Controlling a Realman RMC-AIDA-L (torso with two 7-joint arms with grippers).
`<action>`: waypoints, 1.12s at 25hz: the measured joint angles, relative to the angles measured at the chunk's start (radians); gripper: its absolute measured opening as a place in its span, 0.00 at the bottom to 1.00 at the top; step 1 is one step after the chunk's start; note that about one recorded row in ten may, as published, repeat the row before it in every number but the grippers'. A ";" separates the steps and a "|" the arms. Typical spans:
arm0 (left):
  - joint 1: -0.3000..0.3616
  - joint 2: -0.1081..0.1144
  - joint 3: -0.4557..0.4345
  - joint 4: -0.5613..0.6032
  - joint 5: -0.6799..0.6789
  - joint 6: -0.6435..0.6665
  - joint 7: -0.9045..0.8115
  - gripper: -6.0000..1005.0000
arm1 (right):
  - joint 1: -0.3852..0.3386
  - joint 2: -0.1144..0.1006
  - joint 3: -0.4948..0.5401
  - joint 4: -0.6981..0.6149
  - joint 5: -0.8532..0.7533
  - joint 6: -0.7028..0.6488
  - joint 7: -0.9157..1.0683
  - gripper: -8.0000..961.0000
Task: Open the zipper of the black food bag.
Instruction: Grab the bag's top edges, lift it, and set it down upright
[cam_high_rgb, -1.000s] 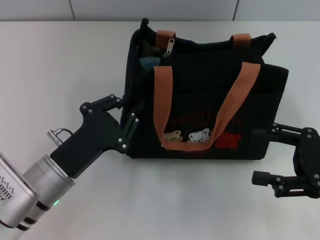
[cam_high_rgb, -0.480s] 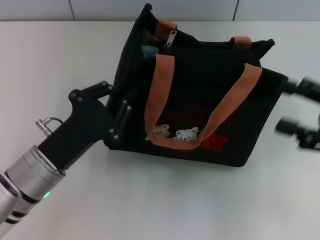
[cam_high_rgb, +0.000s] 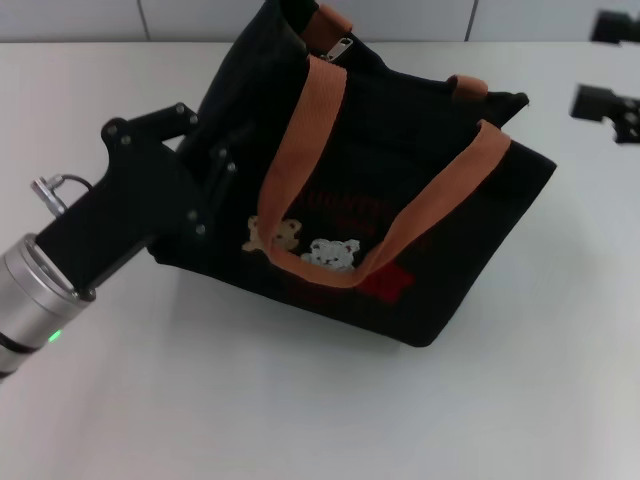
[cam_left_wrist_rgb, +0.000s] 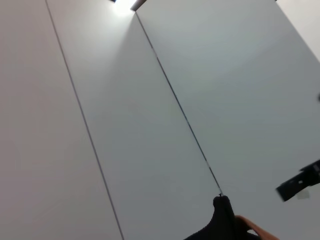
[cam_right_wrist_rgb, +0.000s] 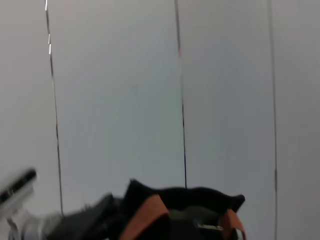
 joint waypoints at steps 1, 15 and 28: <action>-0.003 0.000 0.001 0.014 0.000 0.006 -0.005 0.16 | 0.016 -0.001 -0.020 -0.044 -0.019 0.013 0.013 0.87; -0.045 -0.001 0.025 0.092 0.000 0.077 -0.009 0.16 | 0.142 -0.013 -0.209 -0.239 -0.098 0.133 -0.066 0.87; -0.060 -0.003 0.025 0.101 0.000 0.094 0.000 0.16 | 0.132 0.014 -0.351 -0.188 -0.138 0.197 -0.115 0.87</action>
